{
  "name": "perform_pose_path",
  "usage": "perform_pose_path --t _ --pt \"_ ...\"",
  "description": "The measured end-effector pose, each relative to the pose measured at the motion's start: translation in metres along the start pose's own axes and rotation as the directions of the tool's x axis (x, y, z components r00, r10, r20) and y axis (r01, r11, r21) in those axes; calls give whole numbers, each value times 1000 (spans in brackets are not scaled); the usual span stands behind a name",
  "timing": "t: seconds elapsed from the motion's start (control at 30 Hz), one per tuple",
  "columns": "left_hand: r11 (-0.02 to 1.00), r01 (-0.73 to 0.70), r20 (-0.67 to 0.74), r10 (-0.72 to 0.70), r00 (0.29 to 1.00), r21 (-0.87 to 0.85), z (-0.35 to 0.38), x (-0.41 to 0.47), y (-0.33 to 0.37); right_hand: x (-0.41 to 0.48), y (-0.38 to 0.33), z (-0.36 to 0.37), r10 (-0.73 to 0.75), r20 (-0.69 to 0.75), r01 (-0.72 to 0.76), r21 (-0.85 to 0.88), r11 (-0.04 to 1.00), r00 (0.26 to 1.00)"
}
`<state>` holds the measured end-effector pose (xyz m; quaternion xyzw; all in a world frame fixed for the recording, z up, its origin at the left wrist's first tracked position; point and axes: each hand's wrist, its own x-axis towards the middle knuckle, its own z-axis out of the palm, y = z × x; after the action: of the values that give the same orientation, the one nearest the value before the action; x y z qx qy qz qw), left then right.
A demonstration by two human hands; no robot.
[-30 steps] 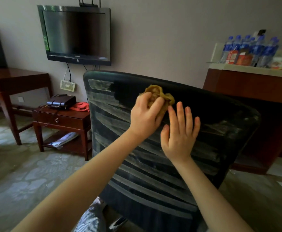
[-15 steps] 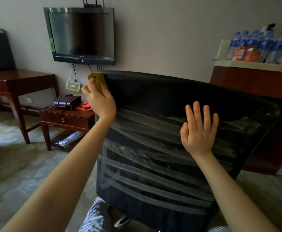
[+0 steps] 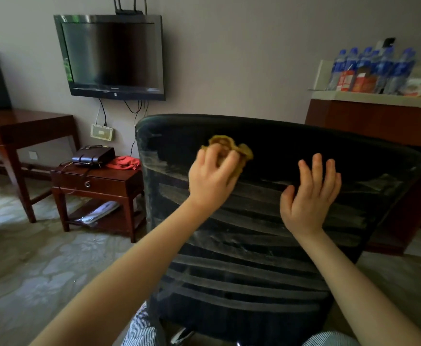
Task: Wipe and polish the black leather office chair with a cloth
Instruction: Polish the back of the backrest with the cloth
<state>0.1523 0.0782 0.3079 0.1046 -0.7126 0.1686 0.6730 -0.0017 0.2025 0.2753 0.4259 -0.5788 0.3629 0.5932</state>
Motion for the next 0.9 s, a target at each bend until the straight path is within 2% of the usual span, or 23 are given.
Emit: perform_pose_path --t 0.1,0.17,0.27,0.37,0.53,0.6,0.7,0.8,0.9 --pt "940 -336 70 333 940 50 -9 6 -8 8 -28 -3 -126 -25 127 30 991 992" --pt "897 -434 73 429 901 85 -21 12 -21 13 -47 1 -190 -29 192 51 980 981" --pt "891 -430 62 425 903 148 -43 27 -50 18 -50 16 -232 -5 232 35 972 973" --pt "819 -531 123 517 847 218 -59 39 -77 21 -28 29 -317 19 317 -12 948 948" --pt "784 -586 136 570 810 205 -68 51 -90 19 -14 34 -389 -23 388 -24 921 921" --pt "792 -580 97 573 814 189 -64 50 -87 19 -7 35 -390 -31 389 -27 921 920" --pt "846 -514 57 512 857 139 -57 34 -83 18 2 35 -380 -37 379 -20 925 924" --pt "865 -495 136 483 865 81 -55 -6 -79 17 8 35 -384 -40 384 -14 923 922" --pt "841 -541 292 520 803 -8 -57 -48 -83 17 11 35 -384 -35 384 -13 923 923"
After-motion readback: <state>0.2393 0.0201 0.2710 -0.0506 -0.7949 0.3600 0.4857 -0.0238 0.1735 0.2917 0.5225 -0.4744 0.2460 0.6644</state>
